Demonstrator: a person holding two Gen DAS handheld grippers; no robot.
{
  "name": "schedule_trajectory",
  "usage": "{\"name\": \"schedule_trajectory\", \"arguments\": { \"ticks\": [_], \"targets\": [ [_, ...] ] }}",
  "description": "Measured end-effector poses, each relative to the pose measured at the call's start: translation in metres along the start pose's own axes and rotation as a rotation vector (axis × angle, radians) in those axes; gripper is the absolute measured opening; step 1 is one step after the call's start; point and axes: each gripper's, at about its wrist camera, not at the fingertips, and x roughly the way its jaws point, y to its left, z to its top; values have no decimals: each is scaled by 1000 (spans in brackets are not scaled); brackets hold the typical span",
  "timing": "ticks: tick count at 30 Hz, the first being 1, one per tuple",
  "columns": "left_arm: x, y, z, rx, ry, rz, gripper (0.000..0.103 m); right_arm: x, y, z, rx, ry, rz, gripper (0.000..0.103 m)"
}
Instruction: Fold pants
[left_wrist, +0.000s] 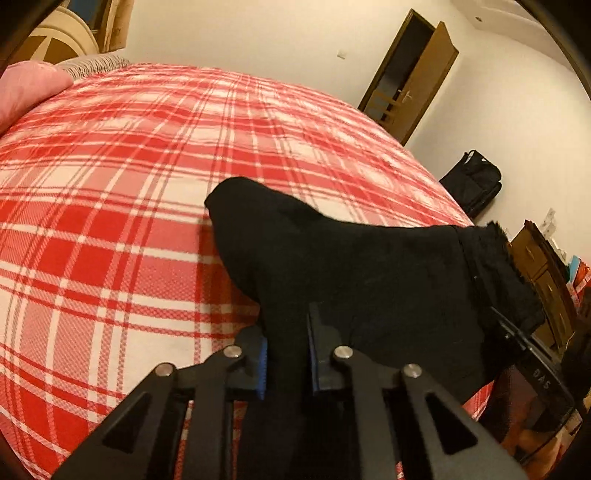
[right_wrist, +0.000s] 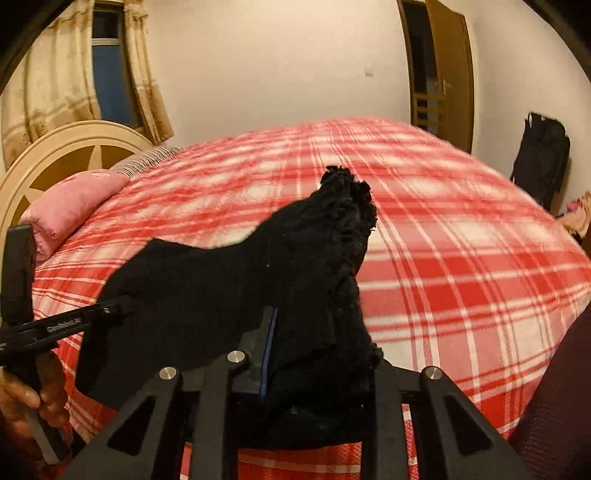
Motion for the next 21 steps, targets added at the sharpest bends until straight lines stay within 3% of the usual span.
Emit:
{"name": "schedule_trajectory", "arguments": {
  "ticks": [7, 11, 15, 21],
  "targets": [
    [-27, 6, 22, -24, -82, -40, 16, -21, 35, 25, -38, -61, 81, 24],
    [-50, 26, 42, -47, -158, -12, 15, -16, 70, 44, -89, -82, 157, 24],
    [-80, 65, 67, -89, -236, 49, 13, 5, 117, 67, -133, -104, 255, 24],
    [-130, 128, 96, -98, -363, 245, 13, 51, 209, 91, -182, -145, 456, 24]
  ]
}}
